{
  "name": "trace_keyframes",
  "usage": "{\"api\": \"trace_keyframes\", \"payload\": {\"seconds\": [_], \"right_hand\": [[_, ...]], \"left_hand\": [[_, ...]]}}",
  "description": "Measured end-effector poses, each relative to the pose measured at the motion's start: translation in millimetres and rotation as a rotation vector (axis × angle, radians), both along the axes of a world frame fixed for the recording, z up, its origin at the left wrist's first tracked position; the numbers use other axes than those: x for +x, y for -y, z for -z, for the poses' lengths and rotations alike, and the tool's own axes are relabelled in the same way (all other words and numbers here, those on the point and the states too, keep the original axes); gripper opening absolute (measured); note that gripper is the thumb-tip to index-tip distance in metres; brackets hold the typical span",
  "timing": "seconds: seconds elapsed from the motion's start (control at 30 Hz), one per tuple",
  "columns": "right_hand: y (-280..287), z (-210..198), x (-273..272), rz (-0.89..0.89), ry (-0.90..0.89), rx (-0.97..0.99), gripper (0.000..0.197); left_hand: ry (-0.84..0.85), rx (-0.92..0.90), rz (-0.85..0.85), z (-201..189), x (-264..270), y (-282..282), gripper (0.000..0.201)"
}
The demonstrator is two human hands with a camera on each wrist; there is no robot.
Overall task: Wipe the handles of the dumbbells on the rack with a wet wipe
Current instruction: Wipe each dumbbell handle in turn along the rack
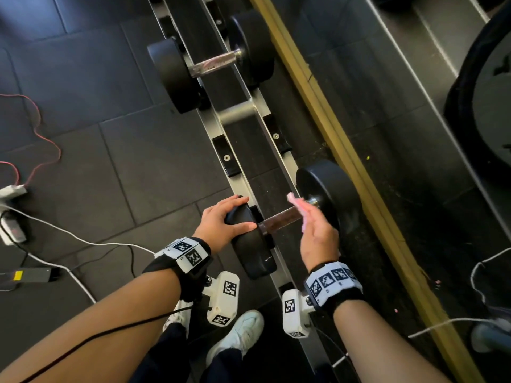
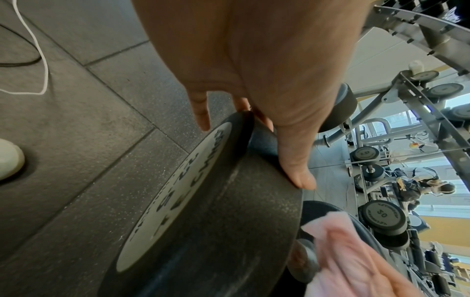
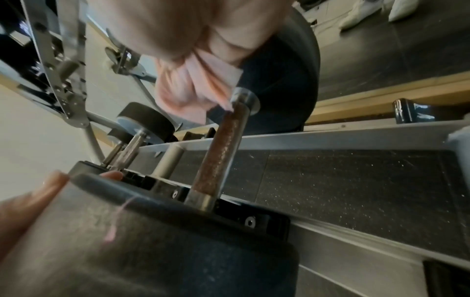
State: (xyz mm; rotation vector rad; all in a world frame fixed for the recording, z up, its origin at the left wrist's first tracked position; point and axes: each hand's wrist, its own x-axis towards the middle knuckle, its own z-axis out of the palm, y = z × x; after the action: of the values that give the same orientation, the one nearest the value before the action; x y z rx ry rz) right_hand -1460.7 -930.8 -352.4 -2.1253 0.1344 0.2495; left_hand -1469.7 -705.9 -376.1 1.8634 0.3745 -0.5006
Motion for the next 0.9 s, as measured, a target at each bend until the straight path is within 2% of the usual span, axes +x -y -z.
{"api": "trace_keyframes", "payload": {"seconds": [0.07, 0.13, 0.23, 0.3, 0.37, 0.43, 0.5, 0.57, 0.63, 0.73, 0.83, 0.9], "right_hand": [[4.0, 1.2, -5.4, 0.017, 0.177, -0.024, 0.039], [6.0, 8.9, -9.0, -0.035, 0.237, -0.071, 0.039], [8.1, 25.8, -13.1, -0.194, 0.1, -0.203, 0.046], [2.9, 36.4, -22.9, -0.24, -0.012, -0.235, 0.044], [-7.5, 41.6, -36.3, -0.143, -0.144, -0.127, 0.053], [-17.9, 46.2, -48.8, -0.035, -0.344, 0.003, 0.041], [-22.2, 47.4, -55.9, -0.036, -0.427, 0.063, 0.03], [-21.0, 41.5, -55.3, 0.013, -0.429, 0.14, 0.022], [-16.6, 36.2, -51.9, 0.179, -0.35, 0.223, 0.029], [-5.6, 29.3, -38.2, 0.465, -0.121, 0.081, 0.032], [-9.2, 26.3, -28.6, 0.448, -0.151, 0.084, 0.032], [-20.8, 24.8, -26.6, 0.359, -0.271, 0.21, 0.029]], "left_hand": [[-0.003, -0.006, -0.002, 0.8, -0.1, -0.3, 0.067], [-0.004, -0.014, -0.004, 2.2, 0.0, -1.0, 0.066], [-0.003, -0.031, -0.013, 2.6, -0.1, -1.1, 0.065], [-0.002, -0.023, -0.009, 2.1, -0.1, -0.9, 0.065], [0.008, -0.013, -0.01, 0.4, -0.4, -0.6, 0.064], [0.018, -0.012, -0.023, -2.1, -0.6, -0.5, 0.062], [0.007, -0.011, -0.017, -6.4, -0.5, 0.7, 0.062], [-0.002, 0.006, 0.007, -9.3, 0.0, 1.5, 0.062], [-0.007, 0.018, 0.021, -11.0, 0.2, 1.1, 0.062], [-0.014, 0.017, 0.024, -12.1, 0.9, -0.2, 0.062], [-0.007, 0.013, 0.031, -11.5, 0.6, -0.2, 0.062], [-0.009, 0.004, 0.034, -11.2, 0.5, -0.2, 0.061]]}}
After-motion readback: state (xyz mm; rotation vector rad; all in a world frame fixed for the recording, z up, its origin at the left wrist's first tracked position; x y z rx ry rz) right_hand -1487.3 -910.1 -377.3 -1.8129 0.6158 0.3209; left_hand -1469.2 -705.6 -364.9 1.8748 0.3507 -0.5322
